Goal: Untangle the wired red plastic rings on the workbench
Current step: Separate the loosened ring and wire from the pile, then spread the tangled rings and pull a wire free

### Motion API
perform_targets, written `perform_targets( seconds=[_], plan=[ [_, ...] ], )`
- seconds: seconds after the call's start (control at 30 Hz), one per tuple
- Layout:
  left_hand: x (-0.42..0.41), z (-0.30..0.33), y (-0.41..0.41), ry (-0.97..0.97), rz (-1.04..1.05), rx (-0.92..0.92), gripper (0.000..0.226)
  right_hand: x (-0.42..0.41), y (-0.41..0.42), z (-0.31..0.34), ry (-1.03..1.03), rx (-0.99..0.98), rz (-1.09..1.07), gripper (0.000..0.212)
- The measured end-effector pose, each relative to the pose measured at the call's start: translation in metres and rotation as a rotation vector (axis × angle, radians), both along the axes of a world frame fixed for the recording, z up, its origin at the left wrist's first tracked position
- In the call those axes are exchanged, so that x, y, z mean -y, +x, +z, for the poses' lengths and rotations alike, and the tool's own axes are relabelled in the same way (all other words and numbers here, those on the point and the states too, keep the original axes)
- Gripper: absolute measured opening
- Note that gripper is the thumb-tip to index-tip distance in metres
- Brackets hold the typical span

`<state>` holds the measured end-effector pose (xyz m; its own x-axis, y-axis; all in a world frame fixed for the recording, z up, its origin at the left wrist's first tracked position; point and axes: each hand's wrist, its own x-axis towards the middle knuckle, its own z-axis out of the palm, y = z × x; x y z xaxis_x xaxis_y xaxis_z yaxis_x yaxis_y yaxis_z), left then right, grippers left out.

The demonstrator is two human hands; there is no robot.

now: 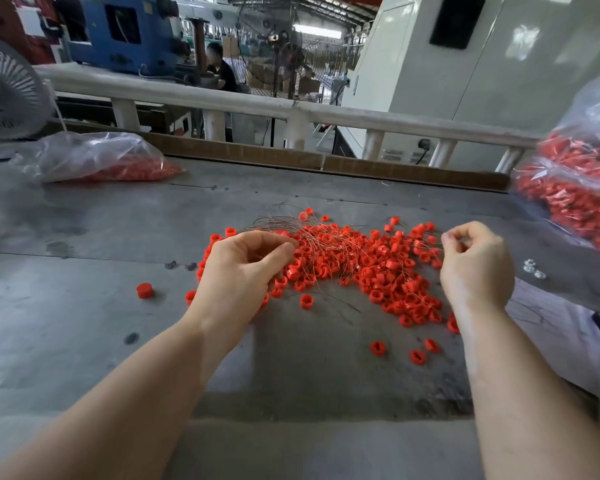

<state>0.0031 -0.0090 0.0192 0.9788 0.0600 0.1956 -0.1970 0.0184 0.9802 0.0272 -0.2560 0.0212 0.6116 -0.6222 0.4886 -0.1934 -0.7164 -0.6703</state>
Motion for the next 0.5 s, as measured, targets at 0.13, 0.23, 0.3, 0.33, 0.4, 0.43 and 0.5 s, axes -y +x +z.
perform_targets(
  seconds=[0.13,0.23,0.3,0.33,0.4,0.43,0.5],
  plan=[
    [-0.002,-0.002,0.004,0.184,0.061,0.063,0.015,0.005,0.003,-0.005,-0.037,-0.141,-0.043,0.018],
    [-0.005,-0.005,0.008,0.347,0.126,0.107,0.017,0.003,0.004,-0.004,-0.134,-0.241,-0.046,0.024],
    [-0.007,-0.005,0.010,0.489,0.173,0.134,0.017,-0.003,0.002,-0.002,-0.241,-0.200,-0.031,0.024],
    [-0.008,-0.005,0.010,0.550,0.194,0.145,0.016,-0.008,0.001,0.000,-0.275,-0.134,-0.001,0.024],
    [-0.009,-0.006,0.011,0.645,0.229,0.153,0.013,-0.022,-0.004,0.005,-0.315,0.010,0.124,0.021],
    [-0.010,-0.008,0.011,0.692,0.240,0.153,0.011,-0.032,-0.006,0.006,-0.316,0.056,0.221,0.018],
    [-0.010,-0.010,0.012,0.796,0.253,0.151,0.008,-0.052,-0.011,0.008,-0.326,0.075,0.454,0.012]
  ],
)
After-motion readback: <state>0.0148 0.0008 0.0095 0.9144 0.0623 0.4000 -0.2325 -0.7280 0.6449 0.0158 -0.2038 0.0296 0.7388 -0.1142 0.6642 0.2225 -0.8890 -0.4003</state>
